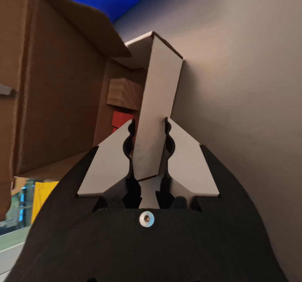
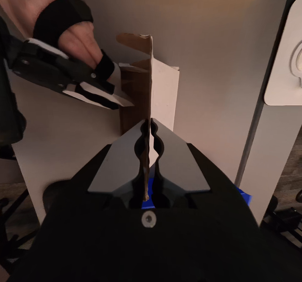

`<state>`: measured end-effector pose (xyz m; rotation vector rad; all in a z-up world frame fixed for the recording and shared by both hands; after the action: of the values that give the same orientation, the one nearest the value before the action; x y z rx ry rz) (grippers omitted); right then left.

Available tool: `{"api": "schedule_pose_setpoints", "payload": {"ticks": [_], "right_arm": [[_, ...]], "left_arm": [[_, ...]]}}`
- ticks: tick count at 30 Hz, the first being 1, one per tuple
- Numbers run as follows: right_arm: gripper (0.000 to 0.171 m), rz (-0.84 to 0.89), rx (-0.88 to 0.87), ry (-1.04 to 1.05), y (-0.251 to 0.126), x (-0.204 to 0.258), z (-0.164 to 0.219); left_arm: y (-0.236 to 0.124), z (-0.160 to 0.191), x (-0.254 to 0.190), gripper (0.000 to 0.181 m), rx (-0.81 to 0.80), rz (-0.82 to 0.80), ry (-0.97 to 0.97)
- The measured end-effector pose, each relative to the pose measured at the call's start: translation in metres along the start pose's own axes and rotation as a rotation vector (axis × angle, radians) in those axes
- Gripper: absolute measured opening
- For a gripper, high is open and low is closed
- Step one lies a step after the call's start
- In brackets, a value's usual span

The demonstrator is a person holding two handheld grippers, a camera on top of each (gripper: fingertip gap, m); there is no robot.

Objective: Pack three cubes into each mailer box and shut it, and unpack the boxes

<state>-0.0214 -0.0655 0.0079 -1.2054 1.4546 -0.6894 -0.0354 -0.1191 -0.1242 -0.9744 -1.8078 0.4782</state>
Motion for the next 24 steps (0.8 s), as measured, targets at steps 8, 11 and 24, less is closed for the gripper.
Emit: {"api": "schedule_pose_setpoints", "payload": {"ticks": [8, 11, 24], "right_arm": [[0.002, 0.254, 0.042, 0.014, 0.009, -0.081, -0.002], [0.001, 0.305, 0.083, 0.005, 0.036, -0.1, 0.0], [0.008, 0.411, 0.112, -0.02, 0.133, -0.113, 0.021]], "left_arm": [[-0.003, 0.001, -0.003, 0.025, 0.021, -0.005, 0.035], [-0.005, 0.006, -0.004, 0.028, 0.038, -0.011, 0.063], [-0.006, 0.012, -0.002, 0.032, 0.048, -0.032, 0.09]]}}
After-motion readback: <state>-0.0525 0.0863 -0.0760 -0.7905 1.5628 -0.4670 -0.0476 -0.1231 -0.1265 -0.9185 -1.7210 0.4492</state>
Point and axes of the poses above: each gripper's, where its closed fingertips meet, y out along the fingers, z out of its underside, x = y × z across the jaws, the point moved 4 cm from there along -y, back along the fingers, and after that the axes turned 12 degrees about z, right-handed, at the moved point
